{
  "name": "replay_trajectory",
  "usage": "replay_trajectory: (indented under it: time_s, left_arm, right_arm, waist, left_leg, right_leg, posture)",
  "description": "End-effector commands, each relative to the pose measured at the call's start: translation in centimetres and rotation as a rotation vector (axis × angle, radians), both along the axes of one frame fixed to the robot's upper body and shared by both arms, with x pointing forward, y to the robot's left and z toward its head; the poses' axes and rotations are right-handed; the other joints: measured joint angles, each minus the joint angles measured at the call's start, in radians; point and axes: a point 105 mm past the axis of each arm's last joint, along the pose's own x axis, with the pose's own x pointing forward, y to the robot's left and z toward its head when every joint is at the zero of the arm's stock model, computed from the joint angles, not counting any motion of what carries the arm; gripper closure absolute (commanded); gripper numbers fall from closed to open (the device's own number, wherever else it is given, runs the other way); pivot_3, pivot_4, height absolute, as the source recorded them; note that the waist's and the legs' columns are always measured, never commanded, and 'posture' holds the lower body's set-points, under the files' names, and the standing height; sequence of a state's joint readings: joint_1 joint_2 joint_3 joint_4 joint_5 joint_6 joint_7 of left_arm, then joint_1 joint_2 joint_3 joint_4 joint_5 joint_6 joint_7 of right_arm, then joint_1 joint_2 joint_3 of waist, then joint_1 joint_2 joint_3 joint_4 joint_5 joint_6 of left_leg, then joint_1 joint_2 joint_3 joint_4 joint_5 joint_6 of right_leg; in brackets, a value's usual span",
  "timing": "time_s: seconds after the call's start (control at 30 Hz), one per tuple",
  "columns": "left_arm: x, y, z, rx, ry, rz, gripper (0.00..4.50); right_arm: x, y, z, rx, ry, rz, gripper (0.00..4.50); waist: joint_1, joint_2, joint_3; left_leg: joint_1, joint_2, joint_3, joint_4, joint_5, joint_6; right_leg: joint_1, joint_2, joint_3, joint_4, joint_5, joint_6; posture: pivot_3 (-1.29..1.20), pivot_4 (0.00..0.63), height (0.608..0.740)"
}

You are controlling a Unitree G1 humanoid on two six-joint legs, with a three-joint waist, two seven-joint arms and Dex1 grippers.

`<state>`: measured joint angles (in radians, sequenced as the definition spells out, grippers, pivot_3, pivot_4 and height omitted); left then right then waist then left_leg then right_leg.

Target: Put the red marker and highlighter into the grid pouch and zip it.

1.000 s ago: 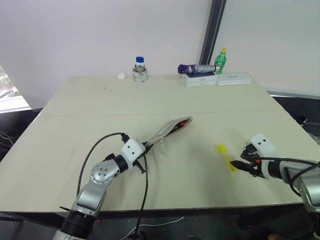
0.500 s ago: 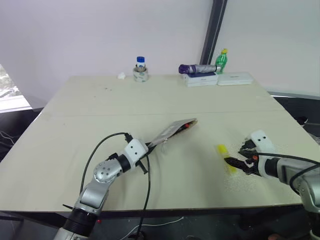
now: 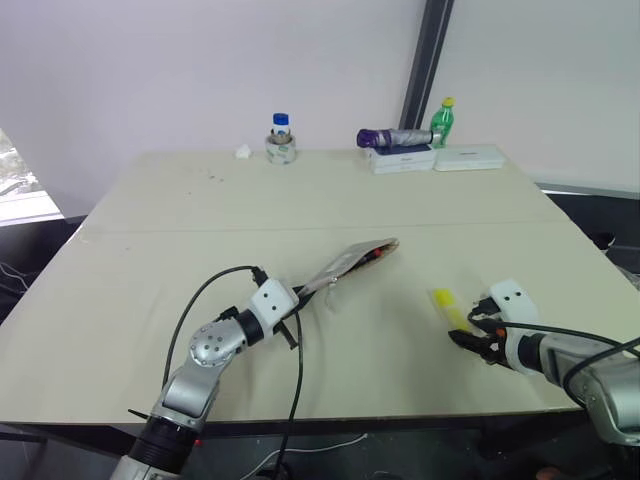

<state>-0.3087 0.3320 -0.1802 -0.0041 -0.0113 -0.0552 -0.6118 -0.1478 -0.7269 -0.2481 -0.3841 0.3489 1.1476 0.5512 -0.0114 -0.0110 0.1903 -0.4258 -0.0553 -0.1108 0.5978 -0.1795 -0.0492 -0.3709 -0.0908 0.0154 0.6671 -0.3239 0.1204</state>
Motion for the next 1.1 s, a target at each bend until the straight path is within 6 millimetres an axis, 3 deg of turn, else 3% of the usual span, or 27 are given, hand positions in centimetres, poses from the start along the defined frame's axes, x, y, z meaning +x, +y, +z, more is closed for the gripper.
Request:
replay_trajectory:
  time_s: [0.03, 0.13, 0.27, 0.47, 0.87, 1.1]
  left_arm:
    - [-0.2, -0.2, 1.2, -0.01, -0.053, -0.025, 4.5]
    - [-0.1, 0.2, 1.3, -0.003, -0.057, -0.018, 4.5]
    - [-0.3, 0.8, 1.3, 0.024, -0.063, -0.028, 4.5]
    - [-0.8, 0.6, 1.1, 0.042, -0.061, -0.062, 4.5]
    - [-1.4, -0.3, 1.1, 0.029, -0.061, -0.09, 4.5]
    - [-1.8, -0.6, 1.1, 0.041, -0.066, -0.111, 4.5]
  right_arm:
    - [0.3, 0.1, 1.2, -0.021, -0.043, 0.032, 3.66]
    - [0.7, 0.6, 2.9, -0.117, -0.125, 0.13, 3.65]
    - [0.0, 3.7, 7.0, -0.269, -0.279, 0.449, 3.65]
    - [0.1, 5.4, 9.5, -0.358, -0.337, 0.615, 3.65]
    - [2.5, 6.6, 9.4, -0.441, -0.319, 0.707, 3.65]
    - [2.6, 7.2, 9.0, -0.46, -0.293, 0.759, 3.65]
  waist:
    - [0.0, 0.0, 0.0]
    - [0.0, 0.0, 0.0]
    - [-0.003, 0.0, 0.0]
    - [-0.001, 0.0, 0.0]
    - [0.0, 0.0, 0.0]
    - [0.0, 0.0, 0.0]
  left_leg:
    - [0.0, 0.0, 0.0, 0.0, 0.0, 0.0]
    - [0.0, 0.0, 0.0, 0.0, 0.0, 0.0]
    - [0.0, 0.0, 0.001, 0.0, 0.0, 0.0]
    - [0.0, 0.001, 0.0, 0.0, 0.0, 0.0]
    - [-0.001, 0.001, 0.0, 0.0, 0.0, 0.0]
    - [-0.001, 0.001, 0.0, 0.0, 0.0, 0.0]
  right_leg:
    - [0.0, 0.0, 0.0, 0.0, 0.0, 0.0]
    - [0.0, 0.0, 0.0, 0.0, 0.0, 0.0]
    - [0.0, 0.0, 0.0, 0.0, 0.0, 0.0]
    - [0.0, 0.001, 0.0, 0.0, 0.0, 0.0]
    - [-0.001, -0.001, 0.0, -0.001, 0.0, 0.0]
    - [-0.001, -0.001, 0.0, -0.001, 0.0, 0.0]
  posture:
    - [0.0, 0.15, 0.74]
    - [0.0, 0.15, 0.74]
    - [0.0, 0.15, 0.74]
    - [0.0, 0.15, 0.74]
    - [0.0, 0.15, 0.74]
    - [0.0, 0.15, 0.74]
